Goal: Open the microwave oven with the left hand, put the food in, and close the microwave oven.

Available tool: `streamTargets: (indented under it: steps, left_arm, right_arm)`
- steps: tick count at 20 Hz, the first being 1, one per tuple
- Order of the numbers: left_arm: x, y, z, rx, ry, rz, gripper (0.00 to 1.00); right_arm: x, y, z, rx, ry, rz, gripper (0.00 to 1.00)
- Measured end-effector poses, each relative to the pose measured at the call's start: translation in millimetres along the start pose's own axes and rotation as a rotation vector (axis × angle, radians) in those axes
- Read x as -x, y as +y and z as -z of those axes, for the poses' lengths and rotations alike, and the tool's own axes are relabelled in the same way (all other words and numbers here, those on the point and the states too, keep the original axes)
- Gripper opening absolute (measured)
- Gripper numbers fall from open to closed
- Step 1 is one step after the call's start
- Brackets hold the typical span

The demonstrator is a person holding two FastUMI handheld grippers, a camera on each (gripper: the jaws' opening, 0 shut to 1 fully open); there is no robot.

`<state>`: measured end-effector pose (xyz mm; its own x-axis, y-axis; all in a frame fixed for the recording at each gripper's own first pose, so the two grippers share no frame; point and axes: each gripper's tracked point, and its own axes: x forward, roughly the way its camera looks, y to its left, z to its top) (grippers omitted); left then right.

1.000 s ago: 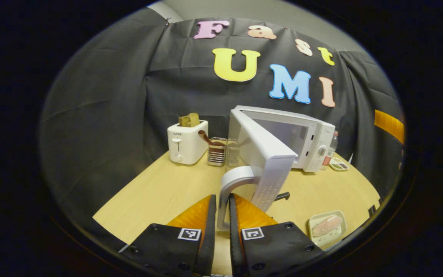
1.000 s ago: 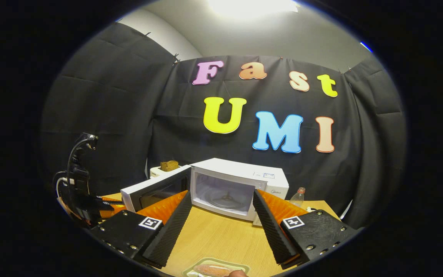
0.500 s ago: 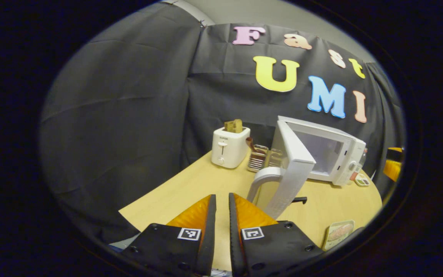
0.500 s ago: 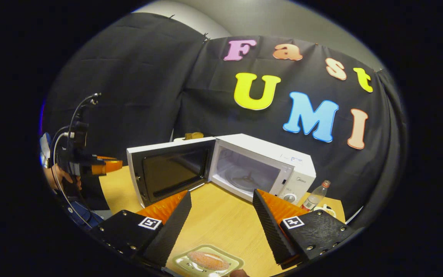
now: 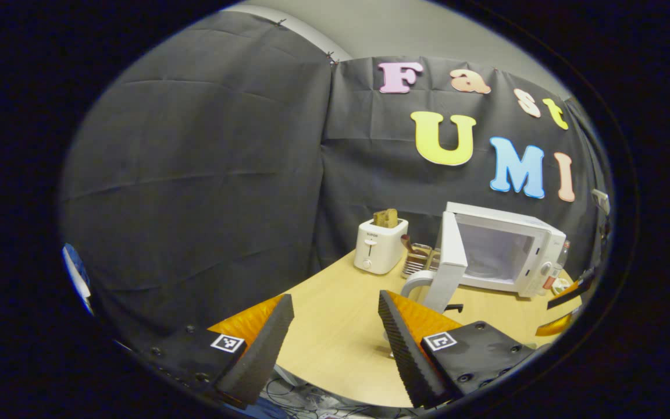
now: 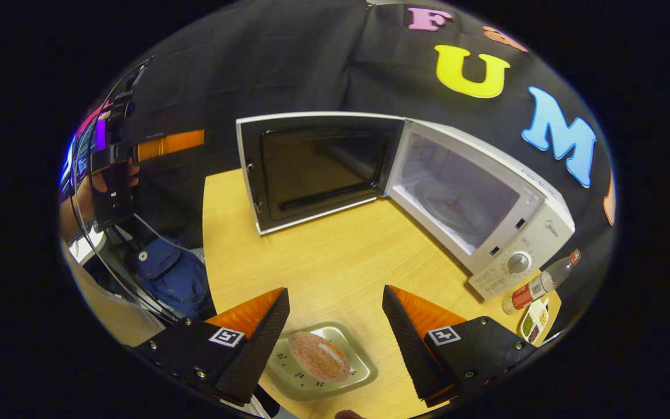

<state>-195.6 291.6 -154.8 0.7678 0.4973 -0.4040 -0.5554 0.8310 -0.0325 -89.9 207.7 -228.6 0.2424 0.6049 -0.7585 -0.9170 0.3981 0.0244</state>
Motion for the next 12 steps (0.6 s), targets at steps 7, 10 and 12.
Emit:
streamTargets:
  steps: [7,10,12]
  left_arm:
    - [29,19,-5,-0.020,-0.013,-0.080,0.94]
    - [39,18,-11,-0.049,-0.029,-0.093,0.98]
    - [45,16,-16,-0.058,-0.040,-0.096,0.96]
  right_arm:
    - [-15,17,58,0.048,0.208,-0.158,0.99]
    - [-21,24,81,0.071,0.282,-0.202,0.99]
    - [-25,22,92,0.099,0.323,-0.214,0.99]
